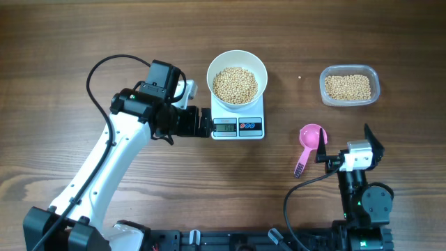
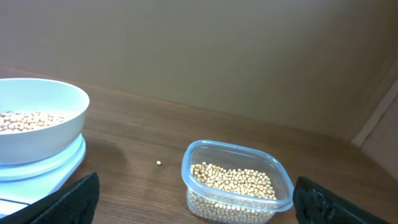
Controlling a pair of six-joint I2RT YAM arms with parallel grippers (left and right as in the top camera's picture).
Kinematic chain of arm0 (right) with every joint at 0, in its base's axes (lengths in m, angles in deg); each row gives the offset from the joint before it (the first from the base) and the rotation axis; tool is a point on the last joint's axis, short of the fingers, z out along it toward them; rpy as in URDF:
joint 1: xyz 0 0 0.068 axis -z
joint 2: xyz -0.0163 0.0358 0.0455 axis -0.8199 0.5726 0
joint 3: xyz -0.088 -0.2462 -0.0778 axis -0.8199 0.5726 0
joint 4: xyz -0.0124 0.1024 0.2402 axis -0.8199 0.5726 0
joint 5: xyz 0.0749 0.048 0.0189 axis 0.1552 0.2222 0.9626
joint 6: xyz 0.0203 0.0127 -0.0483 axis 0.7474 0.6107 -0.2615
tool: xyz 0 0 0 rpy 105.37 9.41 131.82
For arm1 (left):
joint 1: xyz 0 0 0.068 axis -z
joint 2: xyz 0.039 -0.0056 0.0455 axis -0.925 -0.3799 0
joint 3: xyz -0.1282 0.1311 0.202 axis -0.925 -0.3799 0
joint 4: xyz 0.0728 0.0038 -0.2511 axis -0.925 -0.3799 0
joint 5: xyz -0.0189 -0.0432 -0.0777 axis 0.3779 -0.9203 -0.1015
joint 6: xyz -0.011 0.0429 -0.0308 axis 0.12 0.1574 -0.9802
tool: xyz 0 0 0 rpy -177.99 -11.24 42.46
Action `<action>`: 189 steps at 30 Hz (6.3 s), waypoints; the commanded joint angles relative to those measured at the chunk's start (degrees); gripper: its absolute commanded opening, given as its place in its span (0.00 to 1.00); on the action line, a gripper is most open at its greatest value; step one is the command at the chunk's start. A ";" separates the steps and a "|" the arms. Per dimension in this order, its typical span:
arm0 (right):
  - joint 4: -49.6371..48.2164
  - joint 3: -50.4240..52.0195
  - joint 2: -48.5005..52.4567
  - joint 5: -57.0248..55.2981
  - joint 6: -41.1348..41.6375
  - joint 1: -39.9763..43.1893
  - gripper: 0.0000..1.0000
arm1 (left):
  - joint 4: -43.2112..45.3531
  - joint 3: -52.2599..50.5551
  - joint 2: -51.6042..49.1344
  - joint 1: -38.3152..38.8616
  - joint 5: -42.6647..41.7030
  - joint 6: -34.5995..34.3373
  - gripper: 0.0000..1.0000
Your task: Scoop item into bowl and weigh 150g on scale
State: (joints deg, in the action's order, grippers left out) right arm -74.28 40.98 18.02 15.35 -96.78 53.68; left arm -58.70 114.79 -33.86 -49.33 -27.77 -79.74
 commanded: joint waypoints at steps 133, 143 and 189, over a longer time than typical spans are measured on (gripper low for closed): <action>-0.31 0.09 0.57 -0.31 7.37 0.72 1.00 | 24.83 -26.23 44.52 -21.40 11.34 7.37 1.00; -0.31 0.09 0.57 -0.33 7.37 0.72 1.00 | 26.18 -39.23 64.46 -24.52 11.80 7.37 1.00; -0.31 0.09 0.57 -0.31 7.37 0.72 1.00 | 51.80 -66.14 83.65 -21.55 16.11 1.31 1.00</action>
State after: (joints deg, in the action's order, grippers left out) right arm -74.30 40.98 18.41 14.79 -90.27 54.16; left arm -6.66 49.04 49.15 -71.20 -12.45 -78.03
